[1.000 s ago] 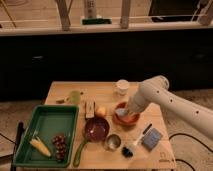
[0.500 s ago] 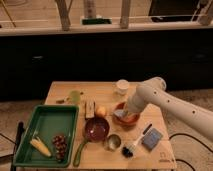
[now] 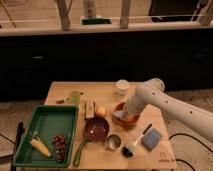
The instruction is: Wipe purple bowl with towel
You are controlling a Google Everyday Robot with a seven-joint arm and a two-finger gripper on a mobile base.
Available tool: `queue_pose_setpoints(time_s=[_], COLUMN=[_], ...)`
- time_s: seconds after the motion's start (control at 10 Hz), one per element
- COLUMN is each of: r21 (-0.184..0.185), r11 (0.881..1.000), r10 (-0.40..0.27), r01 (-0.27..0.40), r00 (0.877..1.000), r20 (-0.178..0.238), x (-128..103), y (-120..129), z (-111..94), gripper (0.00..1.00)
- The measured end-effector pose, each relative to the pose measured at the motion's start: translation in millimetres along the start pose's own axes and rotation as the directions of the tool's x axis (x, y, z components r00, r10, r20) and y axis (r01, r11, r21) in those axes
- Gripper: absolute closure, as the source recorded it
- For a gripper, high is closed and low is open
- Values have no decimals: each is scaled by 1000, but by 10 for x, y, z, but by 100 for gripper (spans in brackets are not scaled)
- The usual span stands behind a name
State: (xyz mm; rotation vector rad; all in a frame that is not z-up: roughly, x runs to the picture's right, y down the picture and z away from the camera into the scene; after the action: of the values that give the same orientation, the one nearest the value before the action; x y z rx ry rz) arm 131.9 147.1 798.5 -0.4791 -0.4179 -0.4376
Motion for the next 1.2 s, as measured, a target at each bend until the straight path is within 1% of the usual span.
queue_pose_setpoints(time_s=[0.1,0.2,0.4,0.7,0.8,0.9,1.0,1.2], r21=[-2,2,10,22,23,24,24,22], r11=[1000,1000,997,985,980,973,967,956], r10=[-2,-23,-79,-174,-198,-229,-255,-292], r01=[2,23,79,173,197,229,254,291], r00=[1000,1000,997,985,980,973,965,953], r20=[0,1,0,16,25,39,52,75], x=[0,-31,-214,-826,-977,-1180,-1333,-1538], y=[6,-6,-99,-372,-429,-483,-517,-540], z=[11,15,-82,-114,-105,-75,-50,-8], gripper=[100,100,100,100,100,100,100,100])
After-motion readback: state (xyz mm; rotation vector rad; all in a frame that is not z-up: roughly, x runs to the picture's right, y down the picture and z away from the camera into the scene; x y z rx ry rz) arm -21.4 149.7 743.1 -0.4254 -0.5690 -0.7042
